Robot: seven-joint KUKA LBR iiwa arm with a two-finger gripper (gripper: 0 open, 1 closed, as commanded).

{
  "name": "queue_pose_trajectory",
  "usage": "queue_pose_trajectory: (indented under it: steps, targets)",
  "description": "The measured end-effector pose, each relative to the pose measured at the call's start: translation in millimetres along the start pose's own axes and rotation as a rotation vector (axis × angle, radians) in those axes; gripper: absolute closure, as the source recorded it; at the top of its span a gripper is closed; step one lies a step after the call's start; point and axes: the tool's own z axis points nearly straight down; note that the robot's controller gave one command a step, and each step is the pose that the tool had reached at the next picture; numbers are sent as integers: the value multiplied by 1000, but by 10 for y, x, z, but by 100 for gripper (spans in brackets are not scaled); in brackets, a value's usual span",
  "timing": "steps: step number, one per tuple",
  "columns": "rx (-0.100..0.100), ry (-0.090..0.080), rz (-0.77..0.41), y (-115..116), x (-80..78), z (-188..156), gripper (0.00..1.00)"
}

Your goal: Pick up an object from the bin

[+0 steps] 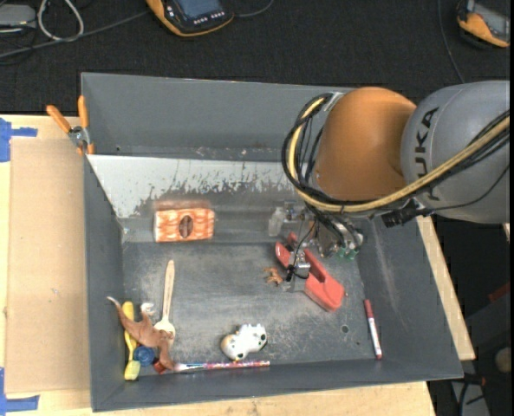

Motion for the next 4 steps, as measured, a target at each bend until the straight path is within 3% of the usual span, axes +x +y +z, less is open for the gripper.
queue_pose_trajectory:
  steps: [1, 2, 3, 4]
  targets:
    - [0, -7, 1, -2, -16, -42, 0]
    - [0, -4, -48, -72, 60, -637, 0]
    - [0, -5, -121, -673, 218, -91, 0]
    - [3, -10, -272, -720, 106, 252, 0]
